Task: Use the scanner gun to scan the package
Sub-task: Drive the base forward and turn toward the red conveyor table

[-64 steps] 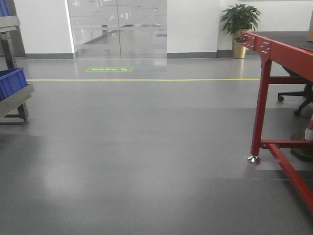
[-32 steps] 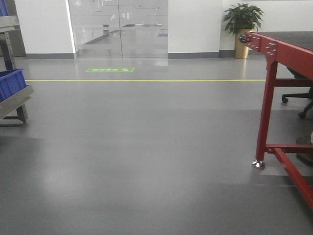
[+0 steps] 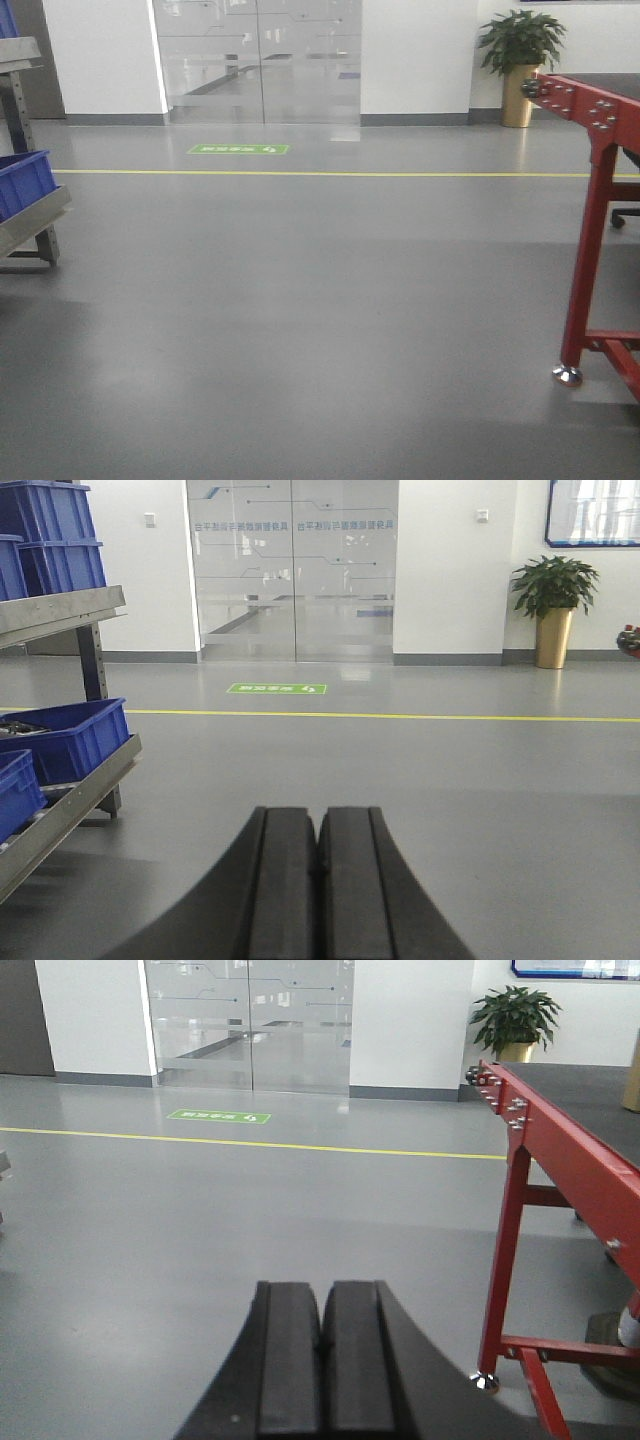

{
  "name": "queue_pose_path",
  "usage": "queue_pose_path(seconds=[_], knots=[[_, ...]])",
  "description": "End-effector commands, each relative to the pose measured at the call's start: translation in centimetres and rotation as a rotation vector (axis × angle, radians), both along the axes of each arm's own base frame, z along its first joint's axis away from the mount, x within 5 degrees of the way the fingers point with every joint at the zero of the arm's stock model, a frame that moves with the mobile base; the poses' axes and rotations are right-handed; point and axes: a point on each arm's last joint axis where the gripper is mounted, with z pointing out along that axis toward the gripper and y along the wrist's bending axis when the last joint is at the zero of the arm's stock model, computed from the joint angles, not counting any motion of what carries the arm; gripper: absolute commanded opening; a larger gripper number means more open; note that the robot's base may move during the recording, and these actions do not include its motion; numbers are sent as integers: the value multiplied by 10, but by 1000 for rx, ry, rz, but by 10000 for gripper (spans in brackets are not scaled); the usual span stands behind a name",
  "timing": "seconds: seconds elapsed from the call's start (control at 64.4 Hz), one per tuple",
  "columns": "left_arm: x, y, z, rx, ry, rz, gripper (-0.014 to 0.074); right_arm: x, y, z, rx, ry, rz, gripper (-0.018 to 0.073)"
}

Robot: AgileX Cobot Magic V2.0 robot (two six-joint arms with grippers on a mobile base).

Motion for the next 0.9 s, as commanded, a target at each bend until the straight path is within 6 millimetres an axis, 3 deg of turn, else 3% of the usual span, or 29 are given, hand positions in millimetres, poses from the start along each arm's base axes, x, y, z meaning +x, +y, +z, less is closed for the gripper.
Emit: queue_pose_path(seconds=[0.0,0.885], knots=[[-1,0,3,-5,-26,1,-111,0,0,2,-9,-18,-1,-153],[-1,0,3,-5,-26,1,-111,0,0,2,-9,-18,-1,-153]])
